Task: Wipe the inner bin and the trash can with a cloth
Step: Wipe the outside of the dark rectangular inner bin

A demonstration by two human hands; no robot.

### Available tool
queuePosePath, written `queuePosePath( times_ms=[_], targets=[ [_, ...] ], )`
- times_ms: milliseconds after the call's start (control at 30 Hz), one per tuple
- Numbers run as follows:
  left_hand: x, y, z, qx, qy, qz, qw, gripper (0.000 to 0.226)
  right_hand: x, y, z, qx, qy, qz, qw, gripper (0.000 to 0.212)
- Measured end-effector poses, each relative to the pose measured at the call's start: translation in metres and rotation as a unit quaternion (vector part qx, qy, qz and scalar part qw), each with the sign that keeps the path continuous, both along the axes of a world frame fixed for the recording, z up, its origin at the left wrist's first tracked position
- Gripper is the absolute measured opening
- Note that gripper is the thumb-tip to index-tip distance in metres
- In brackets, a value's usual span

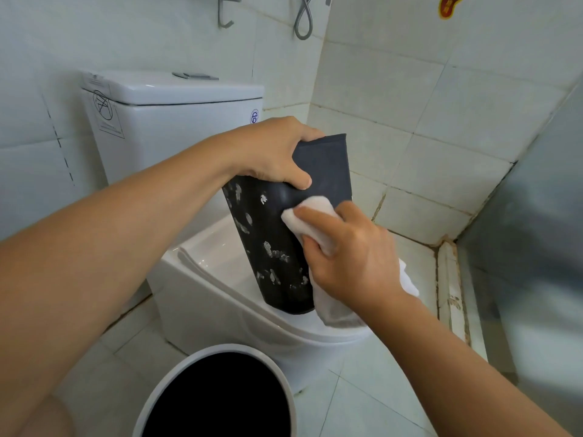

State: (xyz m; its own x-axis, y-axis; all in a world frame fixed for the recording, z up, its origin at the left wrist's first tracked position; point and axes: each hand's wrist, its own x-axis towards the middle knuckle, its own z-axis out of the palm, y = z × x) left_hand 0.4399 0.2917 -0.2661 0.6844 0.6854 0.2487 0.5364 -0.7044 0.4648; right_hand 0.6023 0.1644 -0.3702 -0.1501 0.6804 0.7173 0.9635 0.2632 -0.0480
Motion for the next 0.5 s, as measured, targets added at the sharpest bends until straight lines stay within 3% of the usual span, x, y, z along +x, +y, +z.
queuePosePath(
  times_ms=[100,233,333,500],
  targets=[
    [-0.001,0.0,-0.001,-0.003,-0.001,-0.005,1.0,0.039,-0.005,0.003,0.004,0.011,-0.002,0.006,1.0,0.03],
    [-0.003,0.0,-0.002,-0.013,-0.008,-0.007,1.0,0.051,0.01,-0.017,-0.013,-0.046,-0.049,0.041,0.997,0.037],
    [-0.002,0.0,-0.002,-0.007,-0.006,-0.002,1.0,0.053,0.016,-0.024,-0.022,-0.065,-0.031,0.037,0.997,0.036],
    [-0.004,0.001,-0.002,0.002,0.002,0.013,1.0,0.045,-0.002,-0.001,-0.003,0.013,0.025,0.014,1.0,0.029]
  ],
)
